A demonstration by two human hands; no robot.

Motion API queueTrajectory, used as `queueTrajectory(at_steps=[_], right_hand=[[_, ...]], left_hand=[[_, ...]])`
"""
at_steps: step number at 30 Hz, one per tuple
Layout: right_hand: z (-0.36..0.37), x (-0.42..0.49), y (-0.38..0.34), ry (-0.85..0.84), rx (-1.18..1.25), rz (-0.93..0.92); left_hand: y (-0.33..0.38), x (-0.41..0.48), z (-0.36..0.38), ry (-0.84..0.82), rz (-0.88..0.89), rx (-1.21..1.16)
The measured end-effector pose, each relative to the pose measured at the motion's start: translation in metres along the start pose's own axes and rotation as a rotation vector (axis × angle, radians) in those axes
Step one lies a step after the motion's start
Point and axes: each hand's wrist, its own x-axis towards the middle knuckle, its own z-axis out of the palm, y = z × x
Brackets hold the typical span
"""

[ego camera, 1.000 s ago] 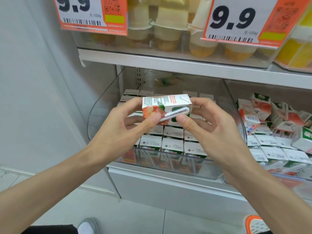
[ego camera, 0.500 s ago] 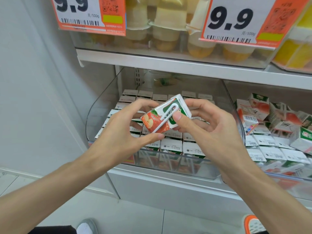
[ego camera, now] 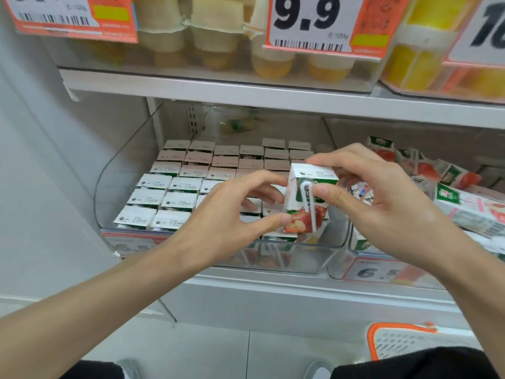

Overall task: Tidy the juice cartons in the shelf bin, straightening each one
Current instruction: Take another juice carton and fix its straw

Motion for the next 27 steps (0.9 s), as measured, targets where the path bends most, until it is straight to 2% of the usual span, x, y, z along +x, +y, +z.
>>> queueTrajectory(at_steps=[8, 13, 17, 20, 27], right_hand=[[-0.018, -0.015, 0.021, -0.029, -0.059, 0.033], [-0.015, -0.022, 0.022, -0.095, -0.217, 0.044], [-0.01, -0.023, 0.021, -0.191, -0.364, 0.052], [-0.011, -0.023, 0.019, -0.233, -0.382, 0.077], [-0.011, -0.021, 0.02, -0.243, -0.427, 0.084]], left_hand=[[0.013, 0.014, 0.027, -0.006, 0.032, -0.069], [0.019, 0.019, 0.033, -0.025, 0.045, -0.079], [0.01, 0.019, 0.033, -0.101, 0.008, 0.065], [0.004, 0.021, 0.034, -0.089, 0.048, 0.187], [-0.002, 0.024, 0.027, -0.12, 0.057, 0.247]])
